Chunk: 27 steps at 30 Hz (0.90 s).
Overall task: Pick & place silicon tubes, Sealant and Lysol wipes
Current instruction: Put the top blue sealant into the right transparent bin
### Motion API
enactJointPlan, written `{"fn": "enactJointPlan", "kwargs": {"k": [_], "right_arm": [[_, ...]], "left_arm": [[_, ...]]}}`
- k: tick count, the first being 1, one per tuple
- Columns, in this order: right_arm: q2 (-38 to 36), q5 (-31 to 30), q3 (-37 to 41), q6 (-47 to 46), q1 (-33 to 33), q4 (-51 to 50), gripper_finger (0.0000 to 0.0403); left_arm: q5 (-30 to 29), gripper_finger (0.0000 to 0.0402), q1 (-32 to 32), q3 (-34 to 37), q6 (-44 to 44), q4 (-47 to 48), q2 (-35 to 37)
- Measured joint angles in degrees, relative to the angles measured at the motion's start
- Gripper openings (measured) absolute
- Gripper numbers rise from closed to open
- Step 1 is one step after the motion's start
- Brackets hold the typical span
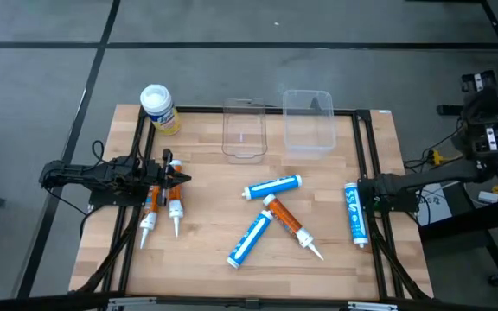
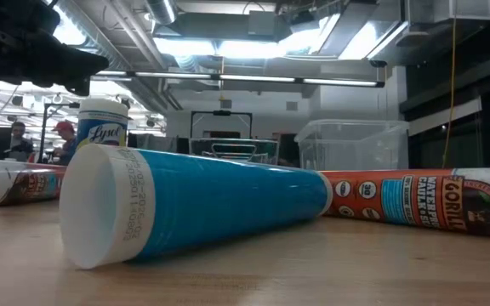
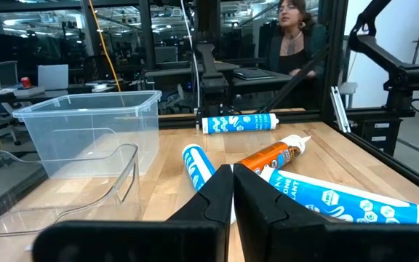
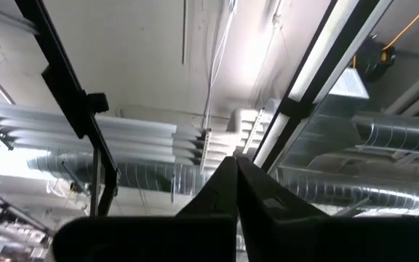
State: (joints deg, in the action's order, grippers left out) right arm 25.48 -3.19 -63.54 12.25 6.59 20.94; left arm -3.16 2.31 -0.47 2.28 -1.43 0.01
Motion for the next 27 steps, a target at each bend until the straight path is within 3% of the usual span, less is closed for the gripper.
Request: {"fn": "enactJointPlan", "kwargs": {"k": [12, 27], "right_arm": [[12.34, 0.37, -14.96, -0.13, 0.00, -18.55, 0.0003], [22.43, 0.31, -23.93, -1.68, 0.00, -33.14, 0.0004]], "left_arm": [[0.00, 0.0011, 0.00, 0.00, 0.00, -0.02, 0.00], [0.00, 0.0008, 0.00, 0.00, -0.02, -0.02, 0.00]]}}
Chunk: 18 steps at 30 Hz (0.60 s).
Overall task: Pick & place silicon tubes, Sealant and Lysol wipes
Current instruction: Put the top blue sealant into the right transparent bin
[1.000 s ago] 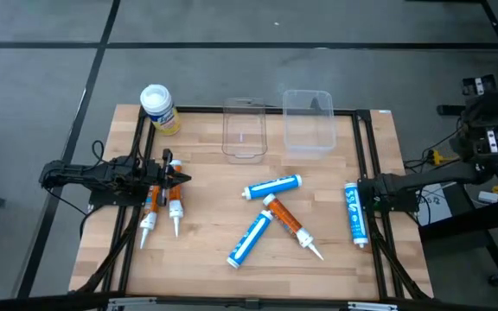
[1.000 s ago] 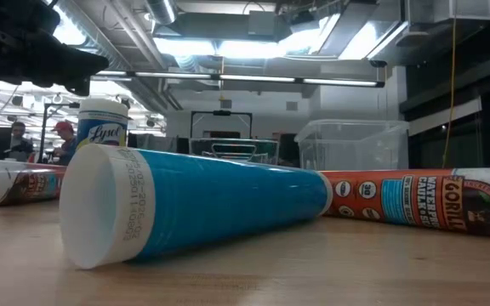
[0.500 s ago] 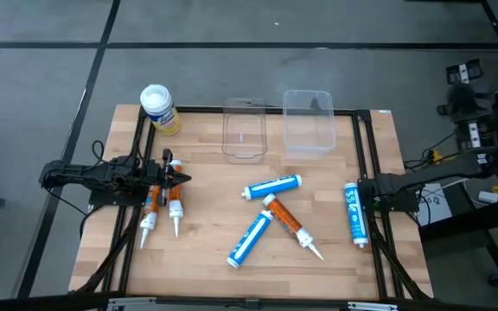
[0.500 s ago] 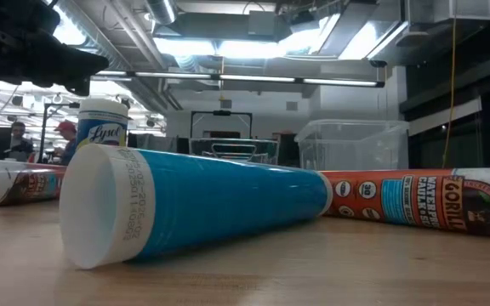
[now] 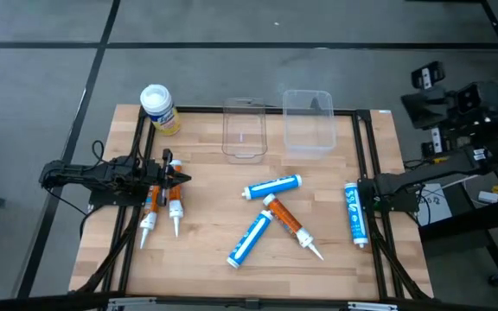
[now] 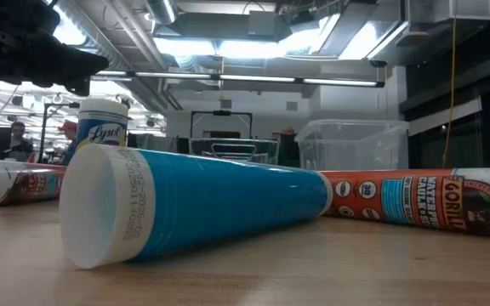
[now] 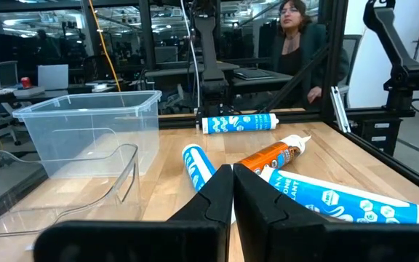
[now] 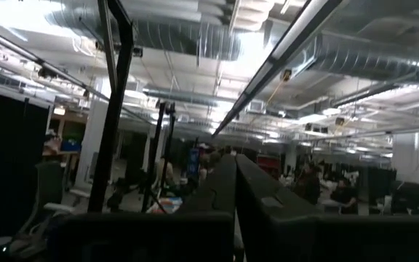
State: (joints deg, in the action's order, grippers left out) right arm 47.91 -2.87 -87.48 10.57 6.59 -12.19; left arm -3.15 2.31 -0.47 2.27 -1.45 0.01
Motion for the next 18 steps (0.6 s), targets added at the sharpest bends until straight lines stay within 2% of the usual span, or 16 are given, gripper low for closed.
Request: {"fn": "enactJointPlan", "kwargs": {"k": [7, 14, 18], "right_arm": [[2.84, -0.54, -0.18, -1.52, 0.00, -1.54, 0.0004], [4.90, -4.92, -0.18, -2.81, 0.00, -8.29, 0.0004], [6.54, -5.07, -0.18, -2.80, 0.00, -11.36, 0.0004]], "left_arm": [[0.01, 0.0012, 0.00, 0.00, 0.01, 0.00, 0.00], [0.02, 0.0009, 0.00, 0.00, 0.02, 0.02, 0.00], [0.02, 0.0009, 0.00, 0.00, 0.01, 0.00, 0.00]]}}
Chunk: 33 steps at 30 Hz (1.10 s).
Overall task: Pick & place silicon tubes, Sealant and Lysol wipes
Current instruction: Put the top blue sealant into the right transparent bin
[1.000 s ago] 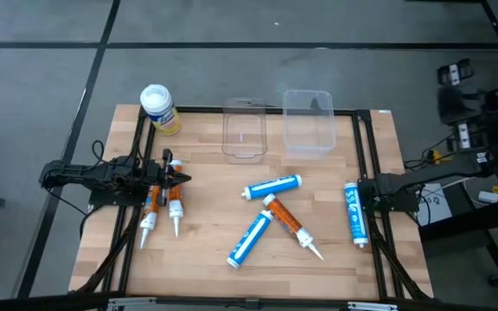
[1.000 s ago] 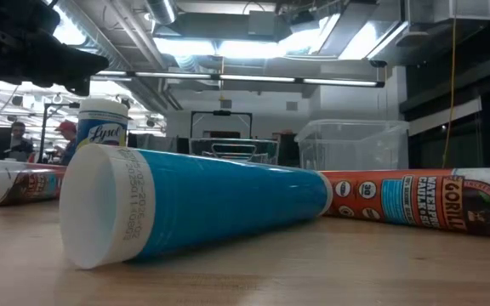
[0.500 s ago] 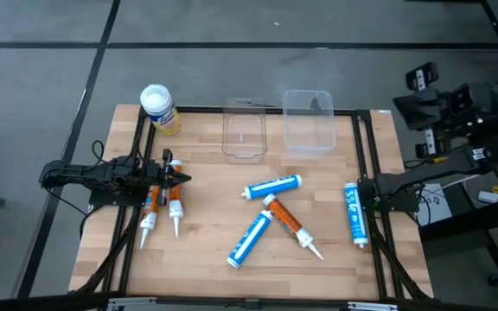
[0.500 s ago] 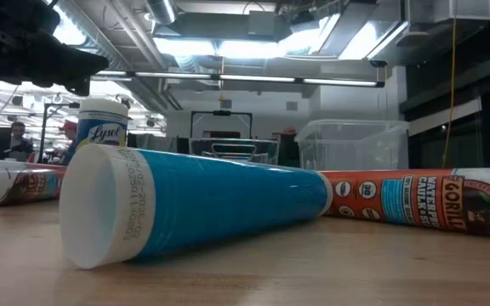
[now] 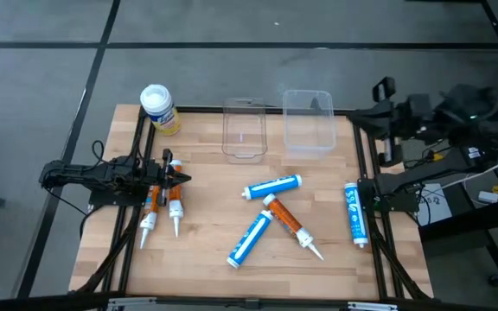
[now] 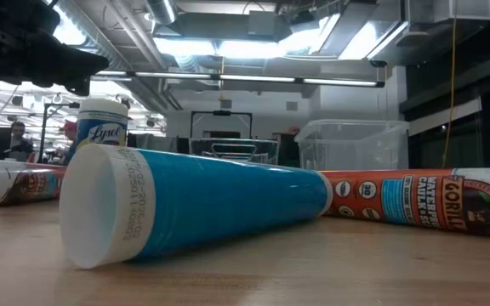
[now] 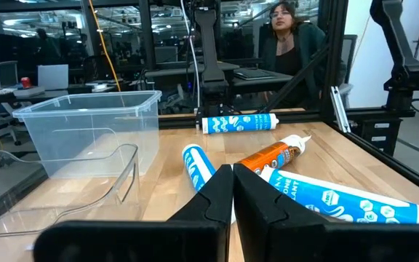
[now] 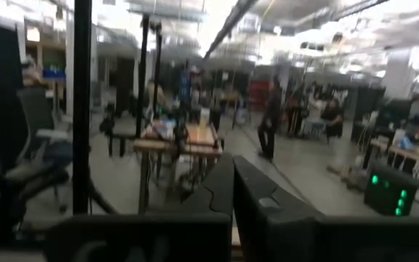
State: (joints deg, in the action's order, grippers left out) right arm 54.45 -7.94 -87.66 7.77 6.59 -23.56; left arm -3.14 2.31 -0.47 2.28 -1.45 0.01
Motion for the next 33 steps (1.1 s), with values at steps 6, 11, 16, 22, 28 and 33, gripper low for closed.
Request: {"fn": "enactJointPlan", "kwargs": {"k": [6, 11, 16, 22, 28, 33], "right_arm": [[2.38, -2.05, 0.00, 0.31, -0.04, -1.40, 0.0004], [4.03, -2.62, 0.00, 1.53, -0.63, -1.55, 0.0004], [5.62, -2.88, 0.00, 1.23, -2.27, -1.50, 0.0004], [7.95, -3.63, 0.00, -0.20, -5.42, -1.41, 0.0004], [10.67, -0.43, 0.00, 0.04, -8.57, -1.52, 0.0004], [12.81, 4.35, 0.00, 0.17, -10.99, -1.72, 0.0004]], "left_arm": [[-0.02, 0.0010, 0.00, 0.00, 0.00, 0.00, 0.00], [-0.02, 0.0012, 0.00, 0.00, 0.00, 0.00, 0.00], [0.00, 0.0009, 0.00, 0.00, 0.00, 0.00, 0.00], [-0.02, 0.0008, 0.00, 0.00, -0.01, 0.00, 0.00], [0.00, 0.0011, 0.00, 0.00, 0.00, 0.00, 0.00], [-0.02, 0.0011, 0.00, 0.00, 0.00, 0.00, 0.00]]}}
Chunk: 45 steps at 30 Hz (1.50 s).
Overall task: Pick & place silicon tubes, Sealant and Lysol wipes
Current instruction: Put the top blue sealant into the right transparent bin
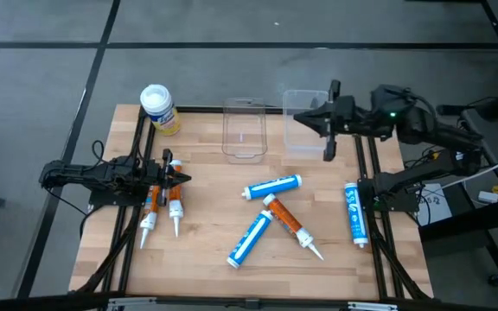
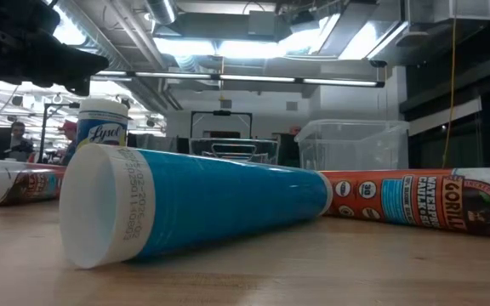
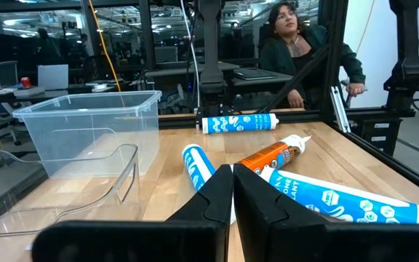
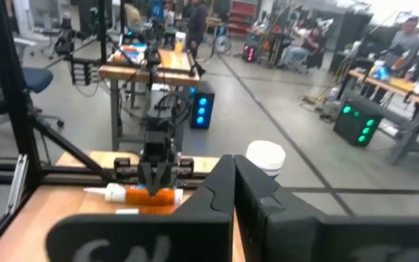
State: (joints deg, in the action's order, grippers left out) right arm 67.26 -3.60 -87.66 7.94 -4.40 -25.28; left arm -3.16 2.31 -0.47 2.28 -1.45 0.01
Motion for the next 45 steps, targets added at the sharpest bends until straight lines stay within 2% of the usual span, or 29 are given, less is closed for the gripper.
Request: {"fn": "enactJointPlan", "kwargs": {"k": [8, 21, 30, 45], "right_arm": [[1.82, 5.83, 0.00, -0.02, -2.62, -4.99, 0.0004], [2.12, 13.96, 0.02, -1.89, -2.78, -15.00, 0.0004], [2.12, 19.56, 0.02, -3.62, -2.78, -25.70, 0.0004], [2.12, 20.36, 0.02, -2.82, 0.69, -36.01, 0.0004]], "left_arm": [[0.00, 0.0008, 0.00, 0.00, -0.01, 0.00, 0.00], [0.00, 0.0011, 0.00, 0.00, 0.00, 0.00, 0.00], [0.00, 0.0008, 0.00, 0.00, 0.00, 0.00, 0.00], [0.01, 0.0008, 0.00, 0.00, 0.00, 0.00, 0.00]]}}
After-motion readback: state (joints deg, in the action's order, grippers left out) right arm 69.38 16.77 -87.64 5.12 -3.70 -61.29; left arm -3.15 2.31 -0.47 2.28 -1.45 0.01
